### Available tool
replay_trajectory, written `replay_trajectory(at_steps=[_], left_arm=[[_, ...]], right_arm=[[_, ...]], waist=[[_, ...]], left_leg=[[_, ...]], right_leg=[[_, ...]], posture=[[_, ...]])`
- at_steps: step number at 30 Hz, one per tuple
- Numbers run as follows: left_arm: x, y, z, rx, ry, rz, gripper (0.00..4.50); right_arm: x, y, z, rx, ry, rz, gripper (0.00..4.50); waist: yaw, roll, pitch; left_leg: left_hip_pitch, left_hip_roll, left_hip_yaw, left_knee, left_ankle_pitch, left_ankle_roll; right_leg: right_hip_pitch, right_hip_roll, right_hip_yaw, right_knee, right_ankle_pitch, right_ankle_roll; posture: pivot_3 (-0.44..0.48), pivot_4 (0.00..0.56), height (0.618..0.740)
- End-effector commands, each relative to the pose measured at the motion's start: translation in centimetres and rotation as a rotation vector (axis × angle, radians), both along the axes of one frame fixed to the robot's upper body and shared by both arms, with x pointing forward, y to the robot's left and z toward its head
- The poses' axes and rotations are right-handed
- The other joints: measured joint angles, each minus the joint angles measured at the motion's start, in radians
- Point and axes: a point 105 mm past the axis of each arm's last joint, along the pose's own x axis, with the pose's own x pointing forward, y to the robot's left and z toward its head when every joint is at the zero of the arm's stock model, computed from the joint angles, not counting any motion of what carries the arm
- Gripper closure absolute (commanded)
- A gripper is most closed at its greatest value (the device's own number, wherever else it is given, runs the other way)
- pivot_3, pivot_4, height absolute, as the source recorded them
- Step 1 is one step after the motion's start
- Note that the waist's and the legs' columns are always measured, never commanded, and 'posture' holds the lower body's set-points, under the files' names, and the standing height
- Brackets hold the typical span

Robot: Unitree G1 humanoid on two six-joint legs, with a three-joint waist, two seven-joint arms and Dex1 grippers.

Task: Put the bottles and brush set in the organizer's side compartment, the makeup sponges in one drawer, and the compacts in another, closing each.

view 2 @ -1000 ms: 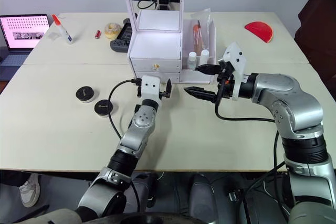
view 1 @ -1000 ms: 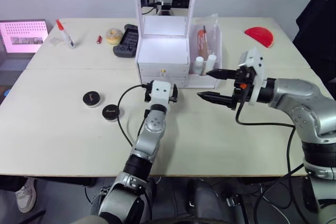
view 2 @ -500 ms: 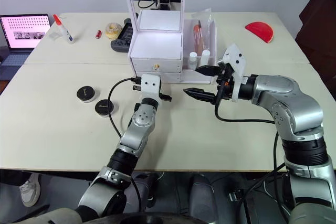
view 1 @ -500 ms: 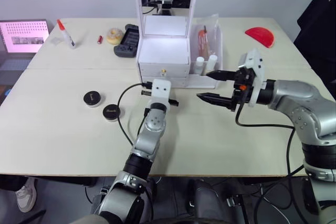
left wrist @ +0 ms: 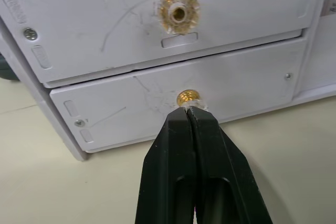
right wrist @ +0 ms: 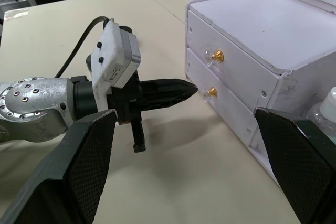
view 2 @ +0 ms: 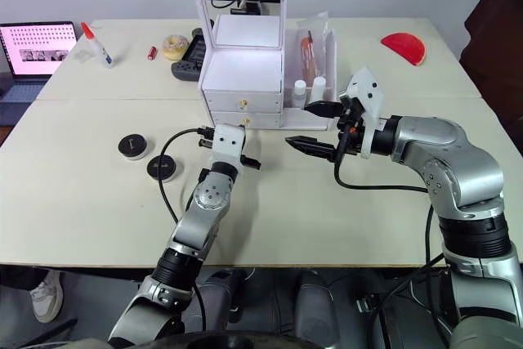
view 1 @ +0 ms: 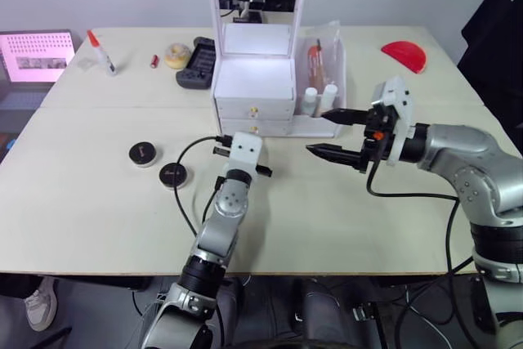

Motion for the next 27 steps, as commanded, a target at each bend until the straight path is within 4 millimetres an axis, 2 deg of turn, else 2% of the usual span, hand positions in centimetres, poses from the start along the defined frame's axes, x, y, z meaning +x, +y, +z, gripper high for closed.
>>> replay_trajectory(at_steps=[1, 4, 17, 27], left_arm=[[0.0, -0.9, 1.4, -0.02, -0.041, -0.007, 3.11], [0.1, -1.2, 1.1, -0.023, -0.03, -0.012, 1.64], [1.6, -1.3, 0.9, -0.032, -0.006, 0.012, 1.64], [1.9, -1.3, 1.2, -0.046, -0.02, 0.021, 1.64]], right_arm=[[-0.3, -0.1, 1.2, 0.006, -0.053, 0.006, 0.0], [-0.4, -0.1, 1.2, 0.004, -0.052, 0.008, 0.0], [-0.5, -0.2, 1.3, -0.002, -0.053, 0.004, 0.0], [-0.5, -0.3, 1.2, -0.003, -0.055, -0.004, 0.0]], waist=[[0.0, 0.0, 0.0], [0.0, 0.0, 0.0], [-0.001, 0.0, 0.0], [0.0, 0.0, 0.0]], left_leg=[[0.0, 0.0, 0.0, 0.0, 0.0, 0.0], [0.0, 0.0, 0.0, 0.0, 0.0, 0.0], [0.0, -0.001, 0.001, 0.0, 0.0, 0.0], [-0.001, -0.001, 0.001, 0.0, 0.0, 0.0]], right_leg=[[0.0, 0.0, 0.0, 0.0, 0.0, 0.0], [0.0, 0.0, 0.0, 0.0, 0.0, 0.0], [-0.001, 0.0, 0.0, 0.0, 0.0, 0.0], [-0.001, 0.0, 0.0, 0.0, 0.0, 0.001]], posture=[[0.0, 0.15, 0.737], [0.0, 0.15, 0.737], [0.0, 0.15, 0.737], [0.0, 0.15, 0.737]])
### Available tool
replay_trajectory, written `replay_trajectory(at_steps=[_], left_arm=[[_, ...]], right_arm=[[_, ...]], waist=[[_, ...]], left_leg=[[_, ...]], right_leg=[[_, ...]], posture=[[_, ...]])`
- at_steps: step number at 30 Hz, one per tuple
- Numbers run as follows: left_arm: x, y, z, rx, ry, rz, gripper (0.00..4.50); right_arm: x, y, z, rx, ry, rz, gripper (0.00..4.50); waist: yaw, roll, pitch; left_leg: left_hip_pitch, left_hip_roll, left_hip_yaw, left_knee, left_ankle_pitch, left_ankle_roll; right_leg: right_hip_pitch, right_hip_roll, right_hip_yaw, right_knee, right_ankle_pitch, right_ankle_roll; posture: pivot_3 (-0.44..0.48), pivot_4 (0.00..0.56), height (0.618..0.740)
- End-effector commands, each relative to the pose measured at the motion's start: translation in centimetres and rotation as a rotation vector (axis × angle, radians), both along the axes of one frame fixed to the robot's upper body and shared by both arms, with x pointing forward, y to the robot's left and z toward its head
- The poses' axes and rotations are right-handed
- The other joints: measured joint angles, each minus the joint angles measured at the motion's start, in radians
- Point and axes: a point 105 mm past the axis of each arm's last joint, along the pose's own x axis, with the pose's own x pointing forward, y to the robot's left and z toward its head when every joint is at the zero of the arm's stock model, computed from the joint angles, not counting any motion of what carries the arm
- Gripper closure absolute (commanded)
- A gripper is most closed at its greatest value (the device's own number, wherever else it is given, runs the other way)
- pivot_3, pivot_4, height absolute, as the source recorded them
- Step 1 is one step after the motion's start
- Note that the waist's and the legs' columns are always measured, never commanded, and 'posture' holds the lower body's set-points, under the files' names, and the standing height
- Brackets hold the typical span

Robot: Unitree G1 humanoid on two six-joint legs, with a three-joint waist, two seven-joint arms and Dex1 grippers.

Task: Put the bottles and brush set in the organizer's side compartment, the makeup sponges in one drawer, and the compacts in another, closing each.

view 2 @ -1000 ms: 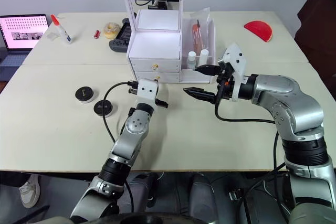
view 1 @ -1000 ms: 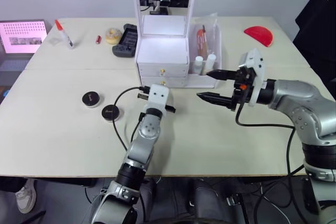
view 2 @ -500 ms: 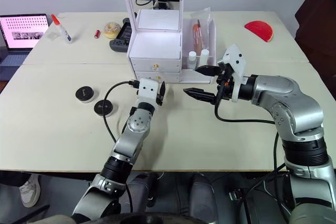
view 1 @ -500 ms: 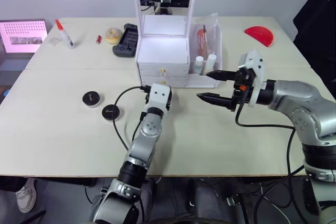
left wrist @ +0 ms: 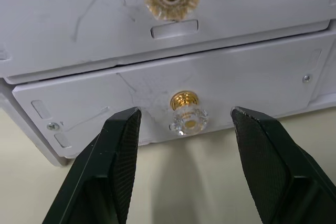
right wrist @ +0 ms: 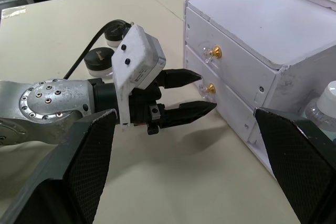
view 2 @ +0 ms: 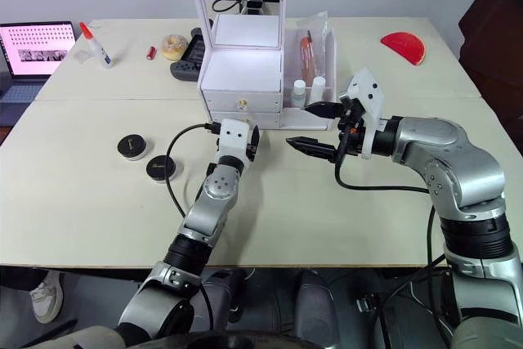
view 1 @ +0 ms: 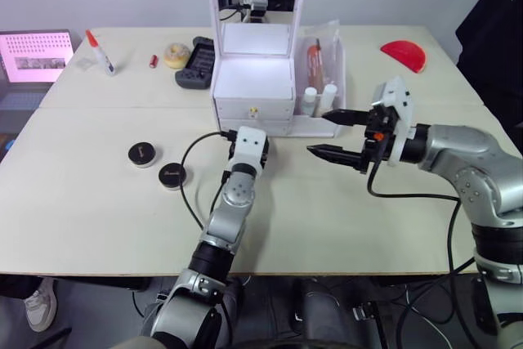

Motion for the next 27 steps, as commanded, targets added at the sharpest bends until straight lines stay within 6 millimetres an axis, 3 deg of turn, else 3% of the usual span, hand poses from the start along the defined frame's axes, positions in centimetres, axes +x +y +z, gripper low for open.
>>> replay_trajectory(at_steps=[1, 4, 7, 10, 11, 18, 27], left_arm=[[0.2, -0.5, 1.9, -0.026, -0.066, -0.009, 1.64], [0.3, -0.6, 2.1, -0.028, -0.072, -0.011, 1.64], [0.3, -0.7, 2.1, -0.029, -0.074, -0.016, 2.39], [0.3, -0.7, 2.1, -0.025, -0.078, -0.021, 3.9], [0.3, -0.8, 2.2, -0.025, -0.079, -0.022, 4.2], [0.0, -0.8, 2.0, -0.02, -0.075, -0.03, 4.18], [-3.6, -0.6, 1.2, 0.055, -0.074, -0.169, 4.18]], right_arm=[[-0.5, -0.1, 1.3, 0.001, -0.058, 0.005, 0.0], [-0.6, -0.1, 1.3, 0.001, -0.057, 0.003, 0.0], [-0.6, -0.1, 1.3, 0.001, -0.056, 0.002, 0.0], [-0.7, -0.1, 1.3, 0.001, -0.055, 0.002, 0.0], [-0.6, -0.2, 1.3, 0.001, -0.055, 0.002, 0.0], [-0.6, -0.1, 1.3, 0.001, -0.055, 0.004, 0.0], [-0.6, -0.1, 1.3, -0.006, -0.055, 0.005, 0.0]], waist=[[0.0, 0.0, 0.0], [0.0, 0.0, 0.0], [0.0, 0.0, 0.0], [0.0, 0.0, 0.0], [0.0, 0.0, 0.0], [0.0, 0.0, 0.0], [-0.001, 0.0, 0.0]], left_leg=[[0.0, 0.0, 0.0, 0.0, 0.0, 0.0], [0.0, 0.0, 0.0, 0.0, 0.0, 0.0], [0.0, 0.0, 0.0, 0.0, 0.0, 0.0], [0.0, 0.0, 0.0, 0.0, 0.0, 0.0], [0.0, 0.0, 0.0, 0.0, 0.0, 0.0], [0.0, 0.0, 0.0, 0.0, 0.0, 0.0], [-0.001, 0.001, 0.001, 0.0, 0.0, 0.0]], right_leg=[[0.0, 0.0, 0.0, 0.0, 0.0, 0.0], [0.0, 0.0, 0.0, 0.0, 0.0, 0.0], [0.0, 0.0, 0.0, 0.0, 0.0, 0.0], [0.0, 0.0, 0.0, 0.0, 0.0, 0.0], [0.0, 0.0, 0.0, 0.0, 0.0, 0.0], [0.0, 0.0, 0.0, 0.0, 0.0, 0.0], [-0.002, 0.0, 0.002, 0.0, 0.0, 0.0]], posture=[[0.0, 0.15, 0.737], [0.0, 0.15, 0.737], [0.0, 0.15, 0.737], [0.0, 0.15, 0.737], [0.0, 0.15, 0.737], [0.0, 0.15, 0.737], [0.0, 0.15, 0.737]])
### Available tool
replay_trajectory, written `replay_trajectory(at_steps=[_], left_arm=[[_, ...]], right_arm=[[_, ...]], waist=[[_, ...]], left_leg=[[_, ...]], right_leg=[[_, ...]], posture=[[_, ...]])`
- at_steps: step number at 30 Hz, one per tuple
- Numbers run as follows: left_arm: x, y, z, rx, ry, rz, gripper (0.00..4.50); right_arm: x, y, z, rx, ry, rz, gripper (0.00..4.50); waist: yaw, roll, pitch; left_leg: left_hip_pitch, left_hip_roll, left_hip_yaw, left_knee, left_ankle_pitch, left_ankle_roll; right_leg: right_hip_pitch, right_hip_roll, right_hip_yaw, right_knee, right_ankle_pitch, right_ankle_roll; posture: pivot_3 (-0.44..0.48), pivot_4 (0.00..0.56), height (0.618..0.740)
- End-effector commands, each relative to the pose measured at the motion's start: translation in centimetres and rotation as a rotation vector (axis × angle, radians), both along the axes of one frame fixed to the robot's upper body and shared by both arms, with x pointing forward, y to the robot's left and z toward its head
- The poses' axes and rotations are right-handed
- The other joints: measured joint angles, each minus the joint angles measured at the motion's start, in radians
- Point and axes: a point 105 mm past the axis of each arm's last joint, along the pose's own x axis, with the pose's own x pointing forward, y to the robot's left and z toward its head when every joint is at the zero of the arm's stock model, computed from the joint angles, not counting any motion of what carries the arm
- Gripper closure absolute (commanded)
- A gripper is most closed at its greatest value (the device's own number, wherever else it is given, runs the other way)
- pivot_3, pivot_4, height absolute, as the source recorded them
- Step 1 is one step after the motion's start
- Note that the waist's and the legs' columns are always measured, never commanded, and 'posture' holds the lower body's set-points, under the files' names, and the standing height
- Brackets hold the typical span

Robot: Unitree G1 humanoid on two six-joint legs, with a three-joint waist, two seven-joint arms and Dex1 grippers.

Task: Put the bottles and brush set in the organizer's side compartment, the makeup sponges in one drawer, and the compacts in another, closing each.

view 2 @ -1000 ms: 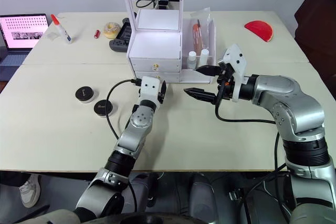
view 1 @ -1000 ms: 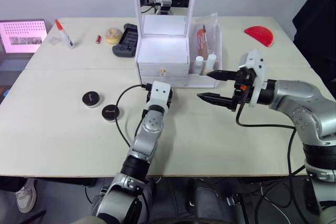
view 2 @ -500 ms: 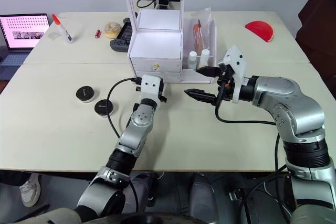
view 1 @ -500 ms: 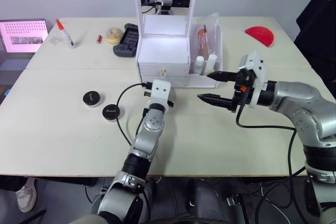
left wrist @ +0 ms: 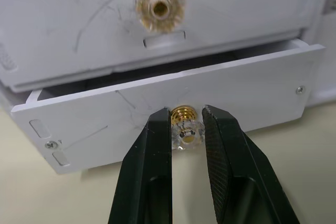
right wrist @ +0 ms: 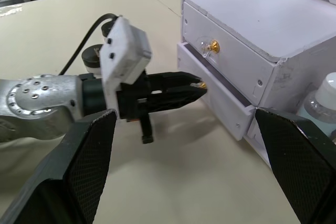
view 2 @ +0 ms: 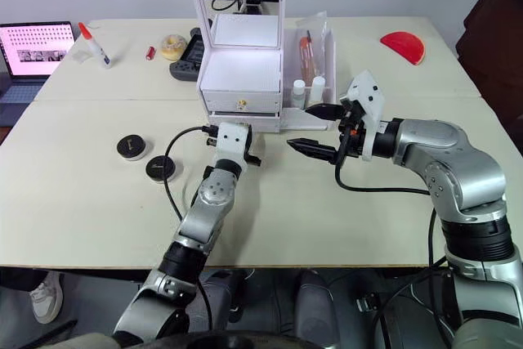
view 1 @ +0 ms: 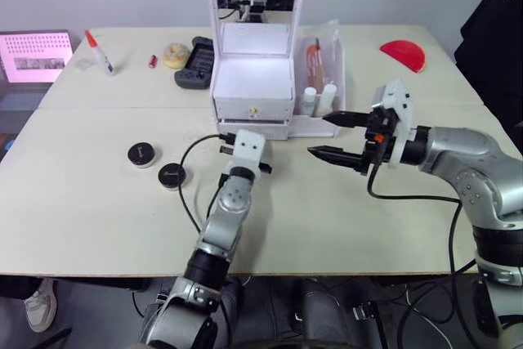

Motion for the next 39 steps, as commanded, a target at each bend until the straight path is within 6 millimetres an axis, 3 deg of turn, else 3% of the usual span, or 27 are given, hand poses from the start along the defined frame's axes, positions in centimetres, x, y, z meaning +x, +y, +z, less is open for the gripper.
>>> replay_trajectory(at_steps=[1, 8, 22, 24, 25, 30, 31, 35, 39], left_arm=[[-2.3, -0.8, 1.0, 0.035, -0.038, -0.101, 4.18], [-6.1, -1.0, 0.9, 0.124, -0.04, -0.224, 4.18], [-7.0, -1.6, 0.5, 0.161, -0.013, -0.268, 4.18], [-7.0, -1.6, 0.6, 0.16, -0.014, -0.263, 3.16], [-7.0, -1.5, 0.7, 0.16, -0.017, -0.263, 2.88], [-7.4, -1.5, 1.4, 0.184, -0.042, -0.292, 0.21], [-7.6, -1.2, 1.6, 0.195, -0.043, -0.298, 0.04], [-8.9, 0.4, 2.0, 0.204, -0.028, -0.325, 0.04], [-11.7, 4.1, 2.6, 0.192, 0.043, -0.383, 0.04]], right_arm=[[-0.4, -0.1, 1.5, -0.002, -0.062, 0.011, 0.0], [-0.2, 0.0, 1.6, -0.002, -0.065, 0.019, 0.0], [-0.3, 0.3, 1.6, 0.0, -0.059, 0.041, 0.0], [-0.2, 0.3, 1.6, 0.0, -0.059, 0.042, 0.0], [-0.2, 0.3, 1.6, 0.0, -0.058, 0.042, 0.0], [-0.3, 0.3, 1.5, 0.0, -0.057, 0.042, 0.0], [-0.3, 0.3, 1.5, 0.0, -0.058, 0.042, 0.0], [-0.5, 0.3, 1.5, 0.001, -0.058, 0.04, 0.0], [-0.9, -0.2, 1.5, 0.001, -0.054, 0.019, 0.0]], waist=[[0.0, 0.0, 0.0], [0.026, 0.001, 0.0], [0.052, 0.001, 0.0], [0.052, 0.001, 0.0], [0.051, 0.001, 0.0], [0.046, 0.001, 0.0], [0.046, 0.001, 0.0], [0.044, 0.001, 0.0], [0.033, 0.002, 0.0]], left_leg=[[0.0, 0.0, 0.0, 0.0, 0.0, 0.0], [0.0, 0.002, 0.0, 0.0, 0.0, 0.0], [-0.002, 0.001, 0.002, -0.003, 0.0, 0.0], [-0.002, 0.001, 0.003, -0.003, 0.0, 0.0], [-0.002, 0.001, 0.003, -0.003, 0.0, 0.0], [-0.002, 0.002, 0.003, -0.003, 0.0, 0.0], [-0.002, 0.002, 0.004, -0.004, 0.0, 0.0], [-0.001, 0.002, 0.004, -0.007, 0.0, 0.0], [0.0, 0.003, 0.004, -0.013, 0.0, 0.0]], right_leg=[[0.0, 0.0, 0.0, 0.0, 0.0, 0.0], [-0.001, 0.0, 0.002, 0.0, 0.0, -0.001], [-0.003, 0.0, 0.002, -0.003, 0.0, -0.001], [-0.003, 0.0, 0.002, -0.003, 0.0, -0.001], [-0.003, 0.0, 0.002, -0.003, 0.0, -0.001], [-0.004, 0.0, 0.002, -0.002, 0.0, -0.001], [-0.004, 0.001, 0.002, -0.002, 0.0, -0.001], [-0.006, 0.001, 0.002, -0.002, 0.0, -0.001], [-0.007, 0.001, 0.005, -0.006, 0.0, -0.002]], posture=[[0.0, 0.15, 0.737], [0.0, 0.15, 0.737], [0.0, 0.15, 0.737], [0.0, 0.15, 0.737], [0.0, 0.15, 0.737], [0.0, 0.15, 0.737], [0.0, 0.15, 0.737], [0.0, 0.15, 0.737], [0.0, 0.15, 0.737]])
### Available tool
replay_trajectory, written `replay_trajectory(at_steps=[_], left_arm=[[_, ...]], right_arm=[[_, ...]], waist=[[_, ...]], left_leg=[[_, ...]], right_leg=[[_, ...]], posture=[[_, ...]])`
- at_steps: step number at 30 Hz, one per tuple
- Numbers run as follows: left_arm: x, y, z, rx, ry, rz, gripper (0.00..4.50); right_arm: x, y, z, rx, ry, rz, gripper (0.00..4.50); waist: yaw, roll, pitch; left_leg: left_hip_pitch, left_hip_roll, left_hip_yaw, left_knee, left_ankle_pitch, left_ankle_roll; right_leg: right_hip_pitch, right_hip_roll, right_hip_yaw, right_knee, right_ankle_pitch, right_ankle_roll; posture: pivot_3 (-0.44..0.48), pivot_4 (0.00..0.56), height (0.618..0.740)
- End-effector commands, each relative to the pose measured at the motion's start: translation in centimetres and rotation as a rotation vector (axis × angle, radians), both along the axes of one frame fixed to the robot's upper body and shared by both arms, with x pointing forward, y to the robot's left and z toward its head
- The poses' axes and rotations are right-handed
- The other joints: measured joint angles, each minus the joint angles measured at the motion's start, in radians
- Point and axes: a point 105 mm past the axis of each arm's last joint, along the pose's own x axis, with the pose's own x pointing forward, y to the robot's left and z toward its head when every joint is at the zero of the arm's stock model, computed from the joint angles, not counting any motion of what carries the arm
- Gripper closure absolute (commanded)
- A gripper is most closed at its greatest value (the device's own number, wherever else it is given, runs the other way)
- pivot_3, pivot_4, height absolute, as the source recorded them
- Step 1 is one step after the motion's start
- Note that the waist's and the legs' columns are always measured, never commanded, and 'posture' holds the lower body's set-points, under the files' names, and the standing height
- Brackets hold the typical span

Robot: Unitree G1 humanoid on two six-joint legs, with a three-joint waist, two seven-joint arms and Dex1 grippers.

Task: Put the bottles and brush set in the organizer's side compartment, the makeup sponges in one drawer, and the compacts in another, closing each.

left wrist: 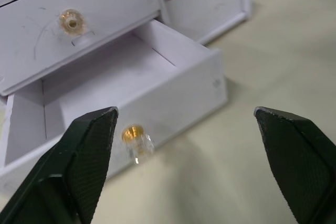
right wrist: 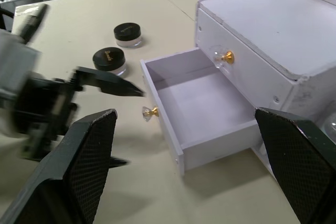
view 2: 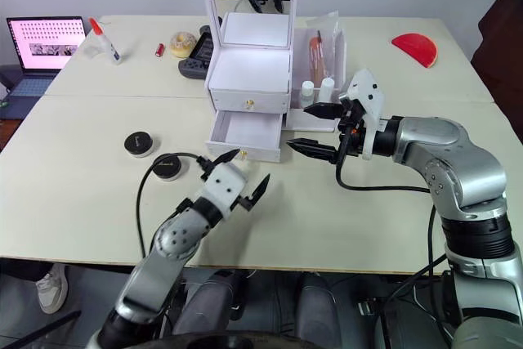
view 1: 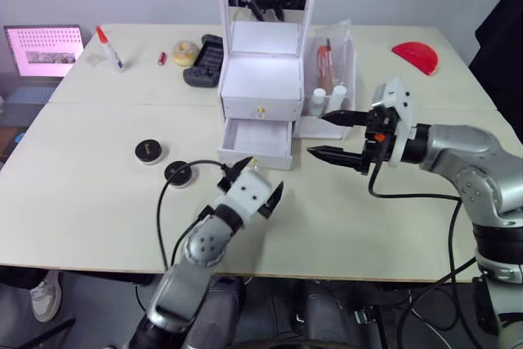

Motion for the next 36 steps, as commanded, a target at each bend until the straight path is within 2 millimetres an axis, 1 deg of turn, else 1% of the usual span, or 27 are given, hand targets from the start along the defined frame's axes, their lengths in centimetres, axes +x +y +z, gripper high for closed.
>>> replay_trajectory(at_steps=[1, 3, 6, 7, 9, 11, 13, 14, 15, 16, 18, 20, 21, 26, 29, 32, 34, 36], left_arm=[[-1.7, 2.4, 2.3, -0.02, -0.008, -0.049, 0.04], [-2.7, 4.4, 3.3, -0.099, 0.054, -0.088, 0.04], [-4.0, 6.4, 4.4, -0.182, 0.123, -0.138, 0.04], [-4.0, 8.6, 4.4, -0.159, 0.151, -0.124, 0.04], [-3.6, 14.2, 4.8, -0.08, 0.186, -0.047, 0.04], [-3.4, 18.5, 5.7, -0.032, 0.199, 0.028, 0.04], [-3.1, 21.5, 6.7, -0.034, 0.197, 0.093, 0.04], [-3.0, 22.7, 7.2, -0.032, 0.189, 0.126, 0.04], [-3.0, 23.4, 7.4, -0.03, 0.182, 0.144, 0.04], [-2.9, 25.3, 7.8, -0.009, 0.168, 0.201, 0.04], [-3.0, 27.9, 8.3, 0.001, 0.16, 0.265, 0.04], [-3.2, 28.8, 8.1, -0.001, 0.179, 0.27, 0.04], [-3.3, 29.0, 7.9, 0.002, 0.192, 0.265, 0.04], [-3.3, 30.3, 8.0, 0.005, 0.191, 0.286, 0.04], [-3.2, 30.2, 7.9, 0.011, 0.192, 0.279, 0.04], [-2.6, 29.9, 8.0, 0.019, 0.177, 0.276, 0.04], [-2.2, 29.5, 8.0, 0.031, 0.172, 0.27, 0.04], [-1.9, 29.3, 7.9, 0.036, 0.171, 0.267, 0.04]], right_arm=[[-0.8, -0.5, 1.2, 0.005, -0.048, -0.008, 0.0], [-1.0, -1.1, 1.0, 0.005, -0.042, -0.04, 0.0], [-1.3, -2.1, 0.8, 0.005, -0.04, -0.078, 0.0], [-1.5, -2.9, 0.8, 0.004, -0.039, -0.113, 0.0], [-2.2, -5.1, 0.5, -0.005, -0.028, -0.202, 0.0], [-3.0, -7.2, 0.2, -0.013, -0.015, -0.269, 0.0], [-3.9, -8.9, -0.1, -0.025, -0.007, -0.316, 0.0], [-4.3, -9.7, -0.3, -0.035, -0.003, -0.337, 0.0], [-4.6, -10.2, -0.5, -0.041, -0.002, -0.349, 0.0], [-5.0, -11.7, -0.7, -0.041, -0.002, -0.4, 0.0], [-5.8, -14.6, -1.3, -0.058, -0.005, -0.493, 0.0], [-6.4, -16.6, -1.6, -0.071, -0.008, -0.556, 0.0], [-6.7, -17.2, -1.8, -0.074, -0.008, -0.575, 0.0], [-7.7, -19.2, -2.8, -0.06, 0.006, -0.64, 0.0], [-7.9, -19.0, -2.8, -0.048, -0.001, -0.631, 0.0], [-7.9, -18.6, -3.0, -0.052, -0.008, -0.628, 0.0], [-7.7, -18.4, -2.8, -0.055, -0.021, -0.634, 0.0], [-7.5, -18.2, -2.7, -0.055, -0.028, -0.642, 0.0]], waist=[[-0.005, 0.001, 0.0], [-0.007, 0.001, 0.0], [-0.012, 0.001, 0.001], [-0.013, 0.001, 0.0], [-0.009, 0.001, 0.001], [-0.01, 0.002, 0.001], [-0.011, 0.002, 0.001], [-0.012, 0.002, 0.001], [-0.013, 0.002, 0.001], [-0.013, 0.003, 0.0], [-0.013, 0.002, 0.0], [-0.013, 0.002, 0.0], [-0.014, 0.002, 0.0], [-0.014, 0.002, 0.0], [-0.015, 0.003, 0.0], [-0.014, 0.002, 0.0], [-0.014, 0.002, 0.0], [-0.014, 0.002, 0.0]], left_leg=[[0.0, 0.0, 0.0, -0.001, 0.0, 0.0], [0.0, 0.0, 0.0, -0.001, 0.0, 0.0], [0.0, 0.0, -0.001, 0.0, 0.0, 0.0], [0.0, 0.0, 0.0, 0.0, 0.0, 0.0], [0.001, 0.0, 0.0, 0.0, 0.0, 0.0], [0.001, 0.0, 0.002, -0.001, 0.0, 0.0], [0.001, 0.0, 0.003, -0.001, 0.0, 0.0], [0.001, 0.0, 0.004, -0.001, 0.0, 0.0], [0.001, 0.001, 0.005, -0.001, 0.0, 0.0], [0.001, 0.002, 0.005, 0.0, 0.0, 0.0], [0.002, 0.002, 0.006, 0.0, 0.0, 0.0], [0.002, 0.002, 0.008, -0.001, 0.0, 0.0], [0.002, 0.002, 0.009, -0.001, 0.0, 0.0], [0.003, 0.003, 0.012, -0.003, -0.001, -0.001], [0.003, 0.004, 0.013, -0.003, -0.002, -0.003], [0.003, 0.006, 0.015, -0.002, -0.002, -0.004], [0.003, 0.011, 0.023, -0.002, -0.002, -0.004], [0.003, 0.012, 0.025, -0.002, -0.002, -0.004]], right_leg=[[0.0, 0.0, 0.0, 0.0, 0.001, -0.002], [0.0, 0.0, 0.0, -0.001, 0.002, -0.003], [0.001, -0.001, 0.002, -0.004, -0.001, -0.002], [0.001, -0.001, 0.002, -0.004, -0.002, -0.003], [0.001, 0.0, 0.003, -0.003, -0.002, -0.003], [-0.001, 0.002, 0.001, -0.001, -0.002, -0.004], [0.0, 0.002, 0.001, -0.001, -0.002, -0.004], [0.0, 0.001, 0.002, -0.002, -0.002, -0.005], [0.001, 0.001, 0.002, -0.003, -0.002, -0.005], [0.002, 0.0, 0.002, -0.005, -0.002, -0.005], [0.002, 0.0, 0.005, -0.006, -0.002, -0.005], [0.001, 0.0, 0.007, -0.007, -0.002, -0.004], [0.001, 0.0, 0.008, -0.007, -0.002, -0.004], [-0.001, 0.0, 0.012, -0.008, 0.0, -0.004], [-0.001, 0.0, 0.013, -0.008, 0.0, -0.004], [-0.001, 0.0, 0.014, -0.008, 0.0, -0.004], [-0.001, 0.001, 0.014, -0.008, 0.0, -0.004], [-0.001, 0.0, 0.014, -0.008, 0.0, -0.005]], posture=[[0.0, 0.15, 0.737], [0.0, 0.15, 0.737], [0.0, 0.15, 0.737], [0.0, 0.15, 0.737], [0.0, 0.15, 0.737], [0.0, 0.15, 0.737], [0.0, 0.15, 0.737], [0.0, 0.15, 0.737], [0.0, 0.15, 0.737], [0.0, 0.15, 0.737], [0.0, 0.15, 0.737], [0.0, 0.15, 0.737], [0.0, 0.15, 0.737], [0.0, 0.15, 0.737], [0.0, 0.15, 0.737], [0.0, 0.15, 0.737], [0.0, 0.15, 0.737], [0.0, 0.15, 0.737]])
